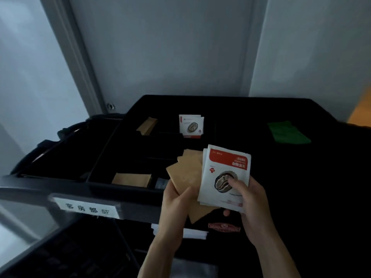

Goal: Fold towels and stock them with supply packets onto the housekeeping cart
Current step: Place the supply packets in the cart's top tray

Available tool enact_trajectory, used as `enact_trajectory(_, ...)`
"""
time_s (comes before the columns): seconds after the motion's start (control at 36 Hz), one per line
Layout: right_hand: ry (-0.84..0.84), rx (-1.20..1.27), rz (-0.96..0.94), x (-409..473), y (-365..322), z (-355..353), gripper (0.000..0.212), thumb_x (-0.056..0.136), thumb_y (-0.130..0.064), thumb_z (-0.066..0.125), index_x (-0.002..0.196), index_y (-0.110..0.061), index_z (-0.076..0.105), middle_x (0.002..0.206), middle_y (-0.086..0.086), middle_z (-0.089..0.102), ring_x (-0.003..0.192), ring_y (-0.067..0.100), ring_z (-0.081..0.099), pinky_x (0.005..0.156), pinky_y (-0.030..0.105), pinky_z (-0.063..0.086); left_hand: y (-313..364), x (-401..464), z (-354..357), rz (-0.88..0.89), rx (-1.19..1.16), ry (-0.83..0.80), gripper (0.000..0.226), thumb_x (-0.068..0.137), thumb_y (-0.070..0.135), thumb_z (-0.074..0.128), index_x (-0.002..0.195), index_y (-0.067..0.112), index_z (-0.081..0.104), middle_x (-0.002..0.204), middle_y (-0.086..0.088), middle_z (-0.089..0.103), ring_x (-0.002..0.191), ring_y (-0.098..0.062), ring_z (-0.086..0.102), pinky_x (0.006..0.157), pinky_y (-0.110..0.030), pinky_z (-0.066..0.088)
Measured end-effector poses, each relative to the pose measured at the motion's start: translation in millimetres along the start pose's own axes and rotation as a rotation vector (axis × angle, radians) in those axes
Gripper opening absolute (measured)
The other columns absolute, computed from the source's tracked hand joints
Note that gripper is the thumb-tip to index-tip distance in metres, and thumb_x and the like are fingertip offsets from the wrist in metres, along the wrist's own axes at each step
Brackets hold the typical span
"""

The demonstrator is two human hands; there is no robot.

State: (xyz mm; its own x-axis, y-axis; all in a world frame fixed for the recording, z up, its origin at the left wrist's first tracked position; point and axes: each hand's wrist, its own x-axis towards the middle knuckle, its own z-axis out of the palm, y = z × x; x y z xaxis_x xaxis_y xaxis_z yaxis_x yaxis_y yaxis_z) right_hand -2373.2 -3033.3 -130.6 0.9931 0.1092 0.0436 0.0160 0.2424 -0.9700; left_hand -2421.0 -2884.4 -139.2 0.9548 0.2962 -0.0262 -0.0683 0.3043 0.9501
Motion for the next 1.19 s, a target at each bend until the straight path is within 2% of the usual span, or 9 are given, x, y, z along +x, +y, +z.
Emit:
enact_trajectory(0.11, -0.067, -0.026, -0.031, 25, 2, 16, 0.021, 0.094, -0.017, 0.061, 0.086, -0.033, 0.072, 0.083, 0.003, 0.075, 0.064, 0.024, 0.072, 0.038, 0.027, 0.045, 13, 25, -7, 0.007, -0.081, -0.066, 0.036, 0.085, 0.021, 0.066, 0.120, 0.016, 0.062, 0.108, -0.021, 0.072, 0.090, -0.042, 0.071, 0.063, -0.046, 0.058)
enact_trajectory(0.36, -0.016, -0.115, -0.122, 130, -4, 75, 0.025, 0.095, -0.023, 0.061, 0.087, -0.046, 0.069, 0.086, -0.015, 0.074, 0.071, 0.012, 0.073, 0.042, 0.027, 0.051, 58, 155, -28, 0.143, 0.100, -0.053, 0.012, 0.089, 0.021, 0.067, 0.096, 0.025, 0.077, 0.101, -0.010, 0.077, 0.091, -0.029, 0.075, 0.070, -0.037, 0.061)
enact_trajectory(0.58, 0.008, -0.136, -0.041, 248, -8, 114, 0.017, 0.094, -0.019, 0.062, 0.111, -0.019, 0.067, 0.097, -0.001, 0.076, 0.083, 0.017, 0.075, 0.061, 0.040, 0.062, 84, 287, -35, 0.014, 0.112, -0.073, 0.017, 0.094, 0.006, 0.059, 0.106, 0.007, 0.071, 0.097, -0.009, 0.078, 0.086, -0.025, 0.076, 0.066, -0.033, 0.060)
enact_trajectory(0.64, 0.063, -0.176, -0.050, 270, -1, 116, 0.019, 0.094, -0.018, 0.063, 0.113, -0.018, 0.065, 0.103, -0.001, 0.074, 0.086, 0.012, 0.074, 0.064, 0.033, 0.061, 81, 312, -39, -0.038, 0.108, -0.017, 0.017, 0.093, 0.005, 0.059, 0.106, 0.008, 0.070, 0.092, -0.007, 0.078, 0.081, -0.024, 0.076, 0.064, -0.033, 0.061)
enact_trajectory(0.69, 0.125, -0.232, -0.057, 288, 8, 116, 0.020, 0.094, -0.017, 0.064, 0.113, -0.018, 0.062, 0.104, -0.003, 0.072, 0.086, 0.009, 0.072, 0.061, 0.024, 0.058, 73, 329, -45, -0.088, 0.112, 0.063, 0.018, 0.093, 0.005, 0.058, 0.108, 0.005, 0.068, 0.089, -0.009, 0.078, 0.079, -0.025, 0.076, 0.067, -0.036, 0.062)
enact_trajectory(0.81, 0.189, -0.359, -0.070, 313, 28, 108, 0.021, 0.092, -0.020, 0.065, 0.111, -0.025, 0.058, 0.104, -0.007, 0.069, 0.092, 0.008, 0.069, 0.068, 0.024, 0.057, 59, 345, -54, -0.145, 0.089, 0.175, 0.028, 0.090, 0.009, 0.062, 0.116, -0.001, 0.063, 0.104, -0.022, 0.073, 0.096, -0.040, 0.071, 0.088, -0.057, 0.057)
enact_trajectory(0.89, 0.165, -0.419, -0.051, 324, 37, 109, 0.022, 0.092, -0.020, 0.063, 0.112, -0.028, 0.056, 0.104, -0.011, 0.067, 0.092, 0.004, 0.066, 0.066, 0.019, 0.051, 58, 351, -53, -0.119, 0.104, 0.187, 0.022, 0.088, 0.009, 0.062, 0.108, 0.001, 0.067, 0.097, -0.020, 0.075, 0.088, -0.035, 0.073, 0.081, -0.051, 0.061)
enact_trajectory(1.0, 0.110, -0.525, 0.000, 330, 45, 112, 0.024, 0.092, -0.022, 0.063, 0.114, -0.026, 0.054, 0.108, -0.006, 0.066, 0.089, 0.005, 0.064, 0.065, 0.022, 0.050, 50, 351, -40, -0.146, 0.178, 0.094, 0.014, 0.088, 0.008, 0.062, 0.099, 0.005, 0.070, 0.082, -0.011, 0.077, 0.070, -0.022, 0.075, 0.054, -0.031, 0.058)
enact_trajectory(1.19, 0.004, -0.765, 0.054, 321, 51, 109, 0.028, 0.095, -0.018, 0.059, 0.122, -0.016, 0.052, 0.119, 0.005, 0.064, 0.104, 0.022, 0.064, 0.083, 0.037, 0.055, 36, 351, -32, -0.081, 0.368, 0.034, 0.020, 0.092, 0.014, 0.063, 0.111, 0.011, 0.070, 0.099, -0.010, 0.075, 0.092, -0.029, 0.072, 0.083, -0.049, 0.060)
